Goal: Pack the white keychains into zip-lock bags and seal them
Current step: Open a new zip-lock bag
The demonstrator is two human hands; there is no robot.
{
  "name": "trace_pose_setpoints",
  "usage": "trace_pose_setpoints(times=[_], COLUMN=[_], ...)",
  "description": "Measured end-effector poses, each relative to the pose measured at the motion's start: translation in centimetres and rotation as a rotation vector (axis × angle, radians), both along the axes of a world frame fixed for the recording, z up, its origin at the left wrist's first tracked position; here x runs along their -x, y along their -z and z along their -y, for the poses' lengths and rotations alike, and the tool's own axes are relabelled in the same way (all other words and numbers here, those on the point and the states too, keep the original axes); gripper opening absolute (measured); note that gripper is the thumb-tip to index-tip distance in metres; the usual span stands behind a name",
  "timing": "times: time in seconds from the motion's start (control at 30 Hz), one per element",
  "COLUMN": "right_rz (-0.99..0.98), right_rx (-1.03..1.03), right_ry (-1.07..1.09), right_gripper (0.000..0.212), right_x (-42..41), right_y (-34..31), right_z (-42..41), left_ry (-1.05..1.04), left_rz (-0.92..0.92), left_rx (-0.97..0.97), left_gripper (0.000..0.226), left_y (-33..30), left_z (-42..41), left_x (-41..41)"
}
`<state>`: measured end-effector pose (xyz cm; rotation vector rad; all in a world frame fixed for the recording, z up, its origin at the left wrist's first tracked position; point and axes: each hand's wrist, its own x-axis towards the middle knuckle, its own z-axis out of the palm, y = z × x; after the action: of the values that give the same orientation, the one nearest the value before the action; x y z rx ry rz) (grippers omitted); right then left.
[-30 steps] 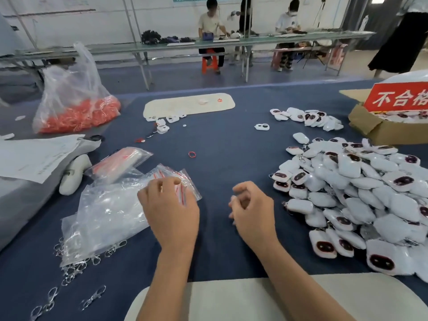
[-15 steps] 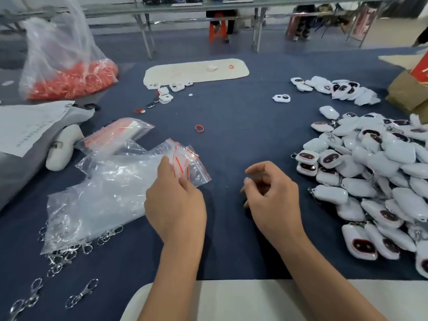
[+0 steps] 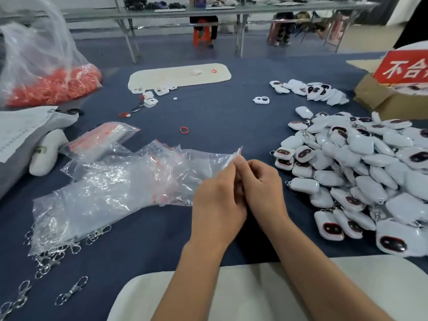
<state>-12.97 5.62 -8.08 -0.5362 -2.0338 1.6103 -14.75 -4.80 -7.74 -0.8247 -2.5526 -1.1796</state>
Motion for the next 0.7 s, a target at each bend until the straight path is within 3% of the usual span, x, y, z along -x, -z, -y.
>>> trace_pose_setpoints(times=[0.1,0.17,0.23,0.33,0.4,0.53,0.63,0.7], right_rz=[-0.007,-0.015,-0.031,-0.023,-0.019,0.001,0.014,0.027], right_rx=[0.051,0.083,0.104,0.052,0.011,-0.010,-0.083,-0.148], right_ry=[-0.019,-0.022,-0.007,0.015,0.027,0.031,0.012,-0.015], right_gripper=[0.029,0.018,0.017,0.015,0.011,0.022,0.027,0.024], right_x=[0.2,0.3,0.4,0.6,0.6,0.4,0.4,0.3], right_y=[0.4,0.7,1.0,1.3,1.5,1.7,1.7,1.7], right_z=[-0.3,-0.4,-0.5,-0.5,-0.4,0.1,0.2,0.2], left_ry=[0.021,0.033,0.017,0.005,-0.027,-0.208,-0.430,-0.563], left_rz=[0.081,0.112,0.099,0.110,0.123,0.100,0.116,0.092], left_rx=[-0.096,-0.143,-0.104,-0.009,0.039,0.123,0.122,-0.008], left_gripper=[0.030,0.041,0.056,0.060,0.050,0.007,0.003,0.009], left_y=[0.6,0.6,0.7,1.4,1.6,1.1,0.9,0.2], left_z=[0.4,0.8,1.2,2.1,2.4,2.8,3.5,3.9], left_x=[0.8,1.2,1.7,2.7,2.9,3.0,3.2,3.0])
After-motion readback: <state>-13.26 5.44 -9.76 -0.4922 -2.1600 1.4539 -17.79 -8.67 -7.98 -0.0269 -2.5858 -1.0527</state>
